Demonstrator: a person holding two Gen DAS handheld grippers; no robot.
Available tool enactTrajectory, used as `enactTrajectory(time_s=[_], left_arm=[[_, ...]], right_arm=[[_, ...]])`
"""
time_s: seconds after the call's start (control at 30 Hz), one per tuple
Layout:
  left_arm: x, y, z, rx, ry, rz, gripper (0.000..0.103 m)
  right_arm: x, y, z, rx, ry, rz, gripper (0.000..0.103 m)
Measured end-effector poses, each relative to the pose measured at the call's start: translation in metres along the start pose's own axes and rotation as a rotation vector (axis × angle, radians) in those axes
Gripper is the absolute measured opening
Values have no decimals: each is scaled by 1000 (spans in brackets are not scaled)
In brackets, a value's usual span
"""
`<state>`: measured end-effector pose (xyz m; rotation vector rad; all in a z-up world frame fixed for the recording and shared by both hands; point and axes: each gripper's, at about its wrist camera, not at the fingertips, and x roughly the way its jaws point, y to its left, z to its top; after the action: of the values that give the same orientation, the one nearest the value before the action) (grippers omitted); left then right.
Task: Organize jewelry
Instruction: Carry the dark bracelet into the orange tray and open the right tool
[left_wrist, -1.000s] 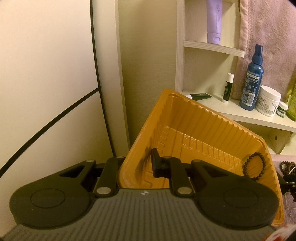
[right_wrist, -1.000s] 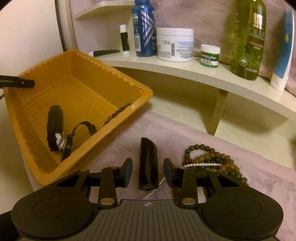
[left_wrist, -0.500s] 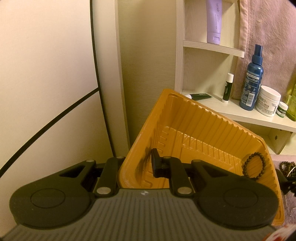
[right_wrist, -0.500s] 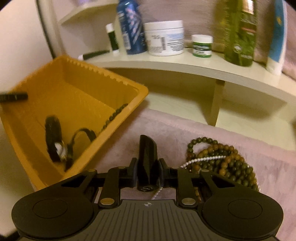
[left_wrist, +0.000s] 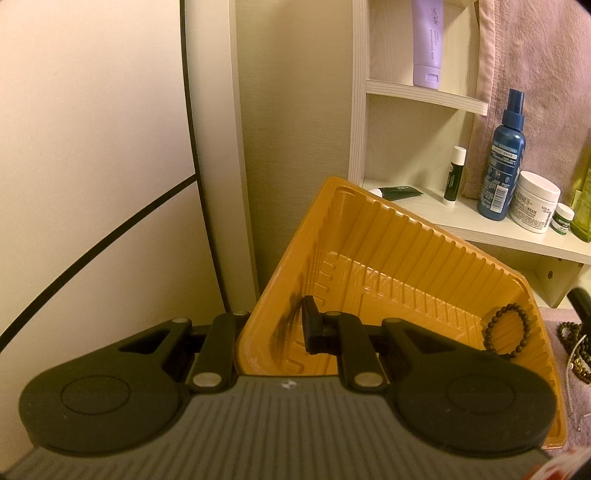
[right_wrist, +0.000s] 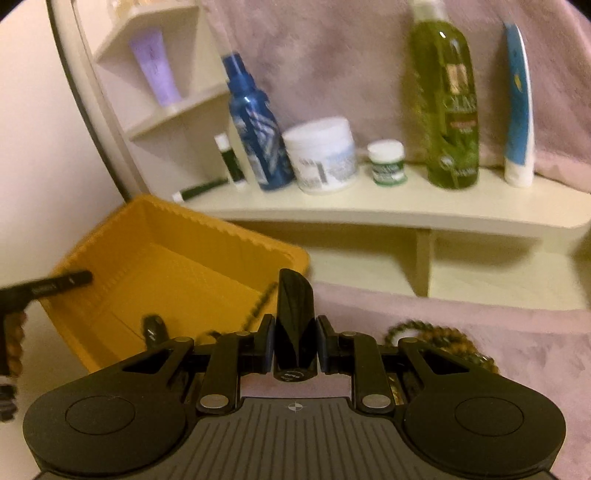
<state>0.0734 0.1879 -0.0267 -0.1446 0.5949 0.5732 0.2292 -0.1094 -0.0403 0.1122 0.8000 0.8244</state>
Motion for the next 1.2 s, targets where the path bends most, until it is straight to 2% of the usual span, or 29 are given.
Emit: enactTrajectory(time_s=[0.13, 0.33, 0.57, 0.83, 0.97, 1.1, 1.2], left_arm=[[0, 0, 0, 1, 2, -1, 15], [0, 1, 1, 0, 4, -4, 14], [0, 1, 1, -4, 9, -7, 14], [0, 2, 1, -4, 8, -6, 14], [0, 2, 1, -2, 9, -6, 14], [-1, 1, 1, -2, 10, -8, 14], [-1, 1, 0, -4, 8, -6, 14]], right_arm=[[4, 12, 6, 14, -6, 52, 23], [36, 33, 10, -5, 32, 117, 23], [75, 50, 8, -55, 92, 100, 23], [95, 55, 5, -85, 129, 68, 23], [95, 55, 8, -58, 112, 79, 25], [74, 56, 8, -35, 73, 98, 37], [47, 58, 2, -18, 29, 106, 42]])
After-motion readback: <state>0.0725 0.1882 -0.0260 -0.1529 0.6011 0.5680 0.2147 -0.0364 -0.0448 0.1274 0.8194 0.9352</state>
